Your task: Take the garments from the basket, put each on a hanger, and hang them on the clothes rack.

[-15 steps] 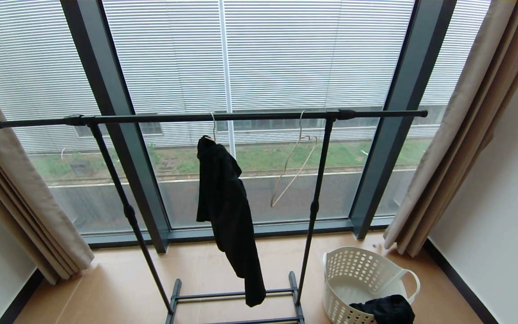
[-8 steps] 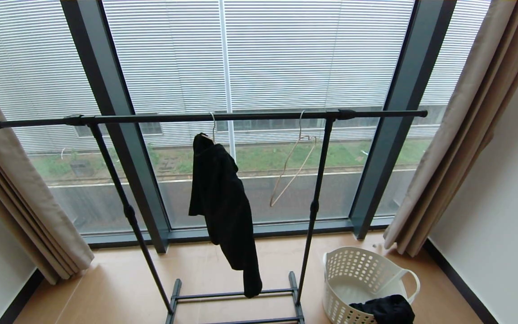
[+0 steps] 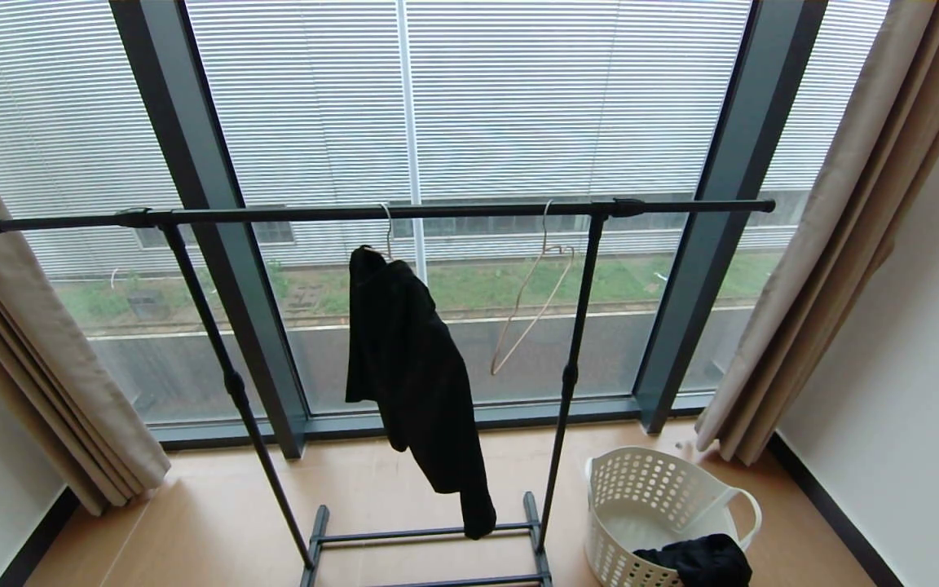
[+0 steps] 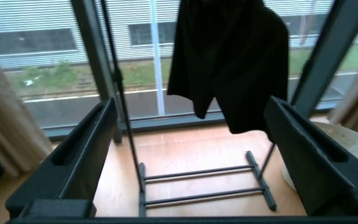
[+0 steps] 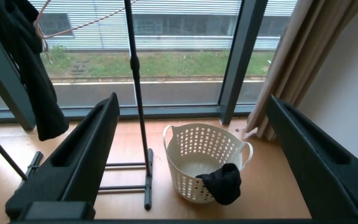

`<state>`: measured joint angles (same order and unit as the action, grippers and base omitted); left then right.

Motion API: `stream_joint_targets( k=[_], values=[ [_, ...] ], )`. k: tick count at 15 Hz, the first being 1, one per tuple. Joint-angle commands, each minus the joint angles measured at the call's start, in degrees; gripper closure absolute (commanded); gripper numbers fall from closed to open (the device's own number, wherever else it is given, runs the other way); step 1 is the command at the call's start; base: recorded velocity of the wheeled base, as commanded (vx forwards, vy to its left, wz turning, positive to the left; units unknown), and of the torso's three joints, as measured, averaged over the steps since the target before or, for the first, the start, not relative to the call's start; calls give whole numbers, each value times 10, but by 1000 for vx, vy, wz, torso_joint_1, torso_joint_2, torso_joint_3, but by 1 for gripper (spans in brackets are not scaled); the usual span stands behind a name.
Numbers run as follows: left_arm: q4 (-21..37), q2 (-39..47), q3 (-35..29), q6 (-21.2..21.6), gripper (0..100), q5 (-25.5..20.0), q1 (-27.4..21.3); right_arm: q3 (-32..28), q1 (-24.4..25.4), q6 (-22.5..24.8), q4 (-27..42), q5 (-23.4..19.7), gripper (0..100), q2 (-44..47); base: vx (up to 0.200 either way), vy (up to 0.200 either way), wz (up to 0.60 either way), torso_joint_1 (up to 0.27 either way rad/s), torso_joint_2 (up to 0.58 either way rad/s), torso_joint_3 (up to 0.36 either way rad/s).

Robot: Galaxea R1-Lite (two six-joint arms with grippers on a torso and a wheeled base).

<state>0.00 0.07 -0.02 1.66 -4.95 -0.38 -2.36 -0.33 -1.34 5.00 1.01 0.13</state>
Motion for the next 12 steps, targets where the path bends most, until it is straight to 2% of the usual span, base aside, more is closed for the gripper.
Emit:
stream_joint_targets(
  k=[1,12],
  values=[
    [0,-1,-1,-2,0,-1,-1,0,1,-1,0,0,0,1,0,0,0,0,0,0],
    [0,-1,-1,1,0,3,0,0,1,1,0,0,0,1,0,0,0,0,0,0]
  ],
)
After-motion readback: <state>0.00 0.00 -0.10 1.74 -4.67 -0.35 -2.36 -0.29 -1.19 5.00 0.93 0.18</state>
